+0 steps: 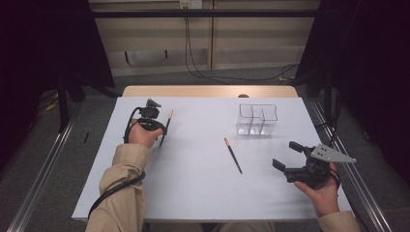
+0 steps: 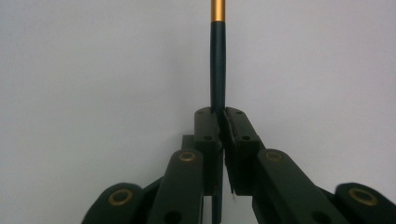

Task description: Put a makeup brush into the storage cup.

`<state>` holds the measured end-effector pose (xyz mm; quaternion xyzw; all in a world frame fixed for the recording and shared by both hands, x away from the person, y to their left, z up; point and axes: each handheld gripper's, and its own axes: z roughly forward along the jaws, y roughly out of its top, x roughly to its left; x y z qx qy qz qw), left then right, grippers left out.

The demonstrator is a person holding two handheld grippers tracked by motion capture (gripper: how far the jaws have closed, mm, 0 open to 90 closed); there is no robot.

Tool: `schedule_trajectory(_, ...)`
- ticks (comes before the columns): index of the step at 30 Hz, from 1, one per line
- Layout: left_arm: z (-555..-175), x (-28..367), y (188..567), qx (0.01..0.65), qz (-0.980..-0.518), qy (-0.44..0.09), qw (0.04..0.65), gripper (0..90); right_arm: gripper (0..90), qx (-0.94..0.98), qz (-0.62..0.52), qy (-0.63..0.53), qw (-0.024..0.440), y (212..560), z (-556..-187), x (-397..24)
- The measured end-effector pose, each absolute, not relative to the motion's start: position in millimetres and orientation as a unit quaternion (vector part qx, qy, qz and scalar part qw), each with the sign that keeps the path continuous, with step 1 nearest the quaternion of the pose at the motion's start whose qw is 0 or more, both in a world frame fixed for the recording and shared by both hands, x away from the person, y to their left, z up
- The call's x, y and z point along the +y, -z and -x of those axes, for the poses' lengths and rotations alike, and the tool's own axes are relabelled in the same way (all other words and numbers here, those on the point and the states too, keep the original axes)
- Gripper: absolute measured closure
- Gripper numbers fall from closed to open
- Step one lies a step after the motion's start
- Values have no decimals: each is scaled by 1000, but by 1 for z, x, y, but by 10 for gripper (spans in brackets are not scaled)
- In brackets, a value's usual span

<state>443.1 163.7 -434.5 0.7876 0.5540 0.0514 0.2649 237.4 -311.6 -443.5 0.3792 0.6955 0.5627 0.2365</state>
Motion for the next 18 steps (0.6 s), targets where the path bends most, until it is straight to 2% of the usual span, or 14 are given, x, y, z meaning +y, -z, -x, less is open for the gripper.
schedule_trajectory(18,-417,177,432,526,-745,-103,398,846,42,697,-377,-562,235,444,-237,-311)
